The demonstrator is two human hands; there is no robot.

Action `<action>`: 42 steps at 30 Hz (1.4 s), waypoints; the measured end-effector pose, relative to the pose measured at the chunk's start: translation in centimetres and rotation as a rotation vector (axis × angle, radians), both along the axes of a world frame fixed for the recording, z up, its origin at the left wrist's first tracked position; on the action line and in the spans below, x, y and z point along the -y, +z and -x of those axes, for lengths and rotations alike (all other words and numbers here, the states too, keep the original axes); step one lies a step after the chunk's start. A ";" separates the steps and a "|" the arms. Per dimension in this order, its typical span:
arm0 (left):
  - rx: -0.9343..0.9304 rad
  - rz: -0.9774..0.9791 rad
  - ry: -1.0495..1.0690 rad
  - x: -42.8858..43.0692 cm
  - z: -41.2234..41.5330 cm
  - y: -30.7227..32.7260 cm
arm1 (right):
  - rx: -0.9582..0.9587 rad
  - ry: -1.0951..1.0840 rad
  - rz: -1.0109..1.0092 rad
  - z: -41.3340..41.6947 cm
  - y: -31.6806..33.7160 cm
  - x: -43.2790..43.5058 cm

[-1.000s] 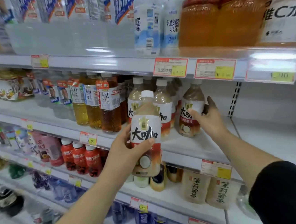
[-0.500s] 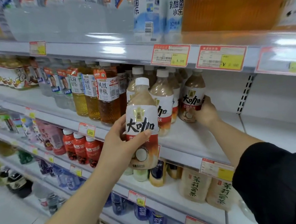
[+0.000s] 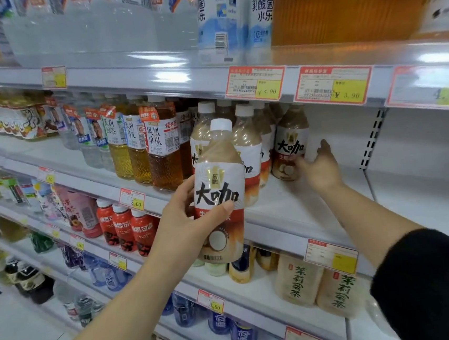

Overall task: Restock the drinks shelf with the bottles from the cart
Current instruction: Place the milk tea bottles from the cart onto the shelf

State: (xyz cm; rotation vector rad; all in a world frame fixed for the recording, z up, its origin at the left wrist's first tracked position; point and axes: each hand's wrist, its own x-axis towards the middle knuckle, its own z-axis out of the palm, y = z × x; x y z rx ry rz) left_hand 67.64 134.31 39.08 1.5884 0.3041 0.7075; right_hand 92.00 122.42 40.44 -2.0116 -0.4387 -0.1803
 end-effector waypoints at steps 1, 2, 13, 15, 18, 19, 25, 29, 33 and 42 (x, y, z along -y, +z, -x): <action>0.004 -0.006 -0.022 0.3 0.0 0.1 | 0.012 0.036 -0.091 1.6 0.5 1.0; 0.005 -0.012 -0.043 0.6 -0.1 0.1 | 0.002 0.130 -0.171 3.5 0.9 2.1; 0.028 -0.006 -0.227 6.9 -4.7 0.4 | -0.123 0.536 -0.039 12.7 1.0 8.3; 0.010 -0.061 -0.262 6.8 -5.0 0.8 | -0.070 0.481 -0.031 12.2 1.0 8.6; -0.039 -0.204 -0.325 4.9 -5.1 1.4 | 0.008 0.413 0.060 11.0 1.5 8.9; -0.072 -0.297 -0.282 3.8 -5.2 1.3 | 0.021 0.394 0.071 10.4 1.6 8.9; -0.233 -0.774 0.072 -1.9 -5.3 -2.5 | 0.076 0.284 0.104 6.7 1.8 6.7; -0.210 -0.956 0.146 -2.9 -5.9 -4.0 | 0.000 0.248 -0.018 4.3 0.0 4.5; -0.209 -0.979 0.192 -2.9 -6.1 -4.6 | -0.032 0.276 -0.077 2.2 -1.1 2.9; -0.203 -1.006 0.201 -3.3 -6.4 -5.4 | 0.019 0.233 -0.089 1.8 -1.1 0.8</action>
